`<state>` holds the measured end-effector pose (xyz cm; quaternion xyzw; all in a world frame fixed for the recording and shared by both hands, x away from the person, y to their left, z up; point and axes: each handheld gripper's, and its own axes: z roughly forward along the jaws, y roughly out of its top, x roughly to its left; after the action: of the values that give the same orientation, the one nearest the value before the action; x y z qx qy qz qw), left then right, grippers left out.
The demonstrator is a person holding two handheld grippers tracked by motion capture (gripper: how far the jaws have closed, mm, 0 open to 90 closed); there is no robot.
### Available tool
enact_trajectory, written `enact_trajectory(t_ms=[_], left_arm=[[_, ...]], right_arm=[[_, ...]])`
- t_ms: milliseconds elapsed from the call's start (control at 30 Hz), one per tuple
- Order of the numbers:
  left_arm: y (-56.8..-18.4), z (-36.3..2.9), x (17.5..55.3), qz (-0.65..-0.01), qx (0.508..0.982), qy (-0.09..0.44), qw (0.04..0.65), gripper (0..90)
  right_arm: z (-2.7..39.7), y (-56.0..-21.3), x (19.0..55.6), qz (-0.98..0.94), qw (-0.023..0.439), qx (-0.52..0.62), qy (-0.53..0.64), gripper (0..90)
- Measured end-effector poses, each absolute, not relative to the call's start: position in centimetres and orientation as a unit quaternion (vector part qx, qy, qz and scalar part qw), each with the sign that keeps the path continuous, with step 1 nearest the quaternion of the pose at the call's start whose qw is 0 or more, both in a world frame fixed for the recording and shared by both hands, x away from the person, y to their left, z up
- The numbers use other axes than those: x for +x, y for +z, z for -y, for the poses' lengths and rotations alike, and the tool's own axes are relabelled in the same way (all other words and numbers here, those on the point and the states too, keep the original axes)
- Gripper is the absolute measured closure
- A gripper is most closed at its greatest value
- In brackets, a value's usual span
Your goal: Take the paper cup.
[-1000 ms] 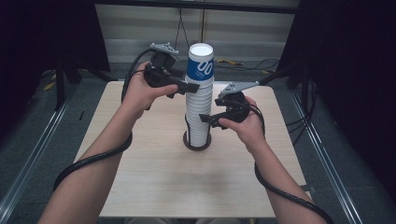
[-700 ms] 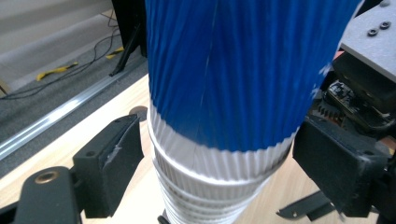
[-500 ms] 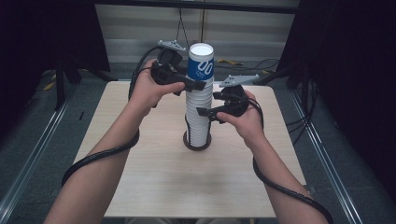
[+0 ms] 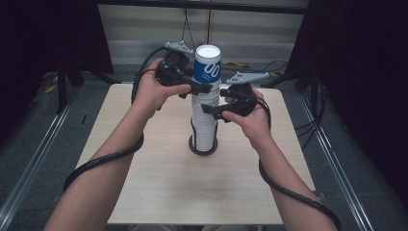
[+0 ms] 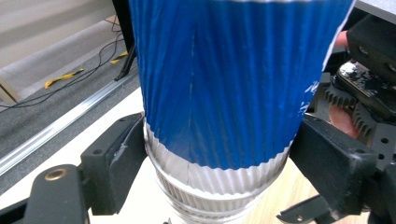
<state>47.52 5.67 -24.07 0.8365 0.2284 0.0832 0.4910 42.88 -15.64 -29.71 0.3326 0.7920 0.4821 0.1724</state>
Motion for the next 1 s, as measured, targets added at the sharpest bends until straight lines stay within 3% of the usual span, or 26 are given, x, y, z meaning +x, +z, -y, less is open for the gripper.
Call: enact_trajectory(t_ms=[300,567,1000], left_arm=[[-23.69,-5.68,47.36,-0.24,0.84,0.071,0.481,20.3],[-23.31,-5.58,47.07,-0.225,0.848,0.093,0.47,22.3],[-23.46,-5.9,47.11,-0.228,0.834,0.083,0.496,24.0]], right_arm=[[15.61,-29.18,42.86,-0.786,0.182,0.332,0.489,11.7],[15.52,-29.17,42.89,-0.786,0.182,0.334,0.488,11.7],[15.42,-29.26,43.01,-0.779,0.185,0.342,0.492,11.1]])
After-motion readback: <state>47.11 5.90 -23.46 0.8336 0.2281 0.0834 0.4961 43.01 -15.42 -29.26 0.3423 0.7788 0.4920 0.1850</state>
